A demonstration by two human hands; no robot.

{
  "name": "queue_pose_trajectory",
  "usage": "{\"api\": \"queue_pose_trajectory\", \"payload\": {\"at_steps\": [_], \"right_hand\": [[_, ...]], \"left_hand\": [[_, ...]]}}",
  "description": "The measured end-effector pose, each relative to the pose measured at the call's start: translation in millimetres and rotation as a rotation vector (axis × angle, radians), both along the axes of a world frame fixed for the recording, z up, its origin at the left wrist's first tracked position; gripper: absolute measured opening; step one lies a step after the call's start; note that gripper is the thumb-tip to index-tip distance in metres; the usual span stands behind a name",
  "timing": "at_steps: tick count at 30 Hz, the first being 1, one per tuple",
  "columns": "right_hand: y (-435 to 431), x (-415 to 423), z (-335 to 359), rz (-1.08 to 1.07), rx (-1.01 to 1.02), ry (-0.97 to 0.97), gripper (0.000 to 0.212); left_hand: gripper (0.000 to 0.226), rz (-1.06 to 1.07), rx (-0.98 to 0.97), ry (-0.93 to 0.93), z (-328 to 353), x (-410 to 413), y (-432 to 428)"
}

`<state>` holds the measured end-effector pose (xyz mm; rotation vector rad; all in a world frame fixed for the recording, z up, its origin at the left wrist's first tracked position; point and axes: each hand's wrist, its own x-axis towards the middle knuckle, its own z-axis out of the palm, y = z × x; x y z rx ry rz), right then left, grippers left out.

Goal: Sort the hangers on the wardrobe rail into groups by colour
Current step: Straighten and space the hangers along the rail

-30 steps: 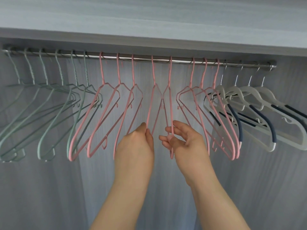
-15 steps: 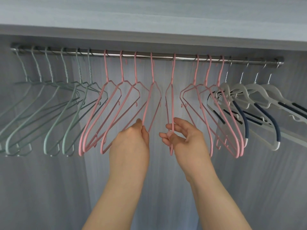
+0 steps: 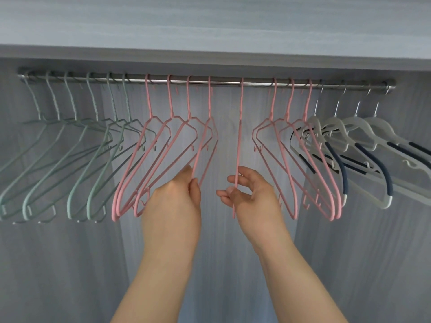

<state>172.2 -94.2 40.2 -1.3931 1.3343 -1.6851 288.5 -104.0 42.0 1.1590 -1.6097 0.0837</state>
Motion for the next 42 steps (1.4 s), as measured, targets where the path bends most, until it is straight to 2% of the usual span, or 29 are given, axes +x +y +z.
{"api": "queue_pose_trajectory", "payload": {"at_steps": [5,8,11,13,16,20,22,26,29,32,35,42], "right_hand": [[2,1,2,-0.025,0.035,0.074,0.040],[15,-4,6,-0.182,0.034,0.408,0.051],[37,-23,21,-0.459,-0.165,0.645,0.045],[43,-44,33,-0.564,-0.184,0.665,0.038],[36,-71,40,-0.561,-0.001,0.697,0.041],[27,-83,35,-0.456,0.164,0.623,0.045],[22,-87,28,-0.398,0.200,0.566,0.046],[17,-86,17,-0.259,0.197,0.315,0.043],[12,-83,12,-0.187,0.202,0.243,0.049],[11,-79,9,-0.106,0.187,0.145,0.046],[12,-79,6,-0.066,0.145,0.044,0.044],[16,-80,9,0.038,0.080,0.012,0.037]], "left_hand": [[0.019,-0.001,0.027,0.047,-4,0,1],[0.027,-0.003,0.028,0.088,-6,0,3],[0.038,-0.027,-0.039,0.145,-2,1,11],[0.039,-0.132,-0.140,0.228,1,-5,24],[0.024,-0.378,-0.169,0.223,-4,-34,46],[0.023,-0.564,-0.058,0.104,-31,-81,51],[0.020,-0.575,0.006,0.099,-44,-96,45],[0.012,-0.556,0.126,0.119,-60,-107,35],[0.025,-0.489,0.121,0.169,-64,-106,27],[0.034,-0.440,0.136,0.278,-67,-100,20],[0.027,-0.467,0.218,0.384,-65,-98,20],[0.018,-0.513,0.252,0.458,-66,-99,21]]}}
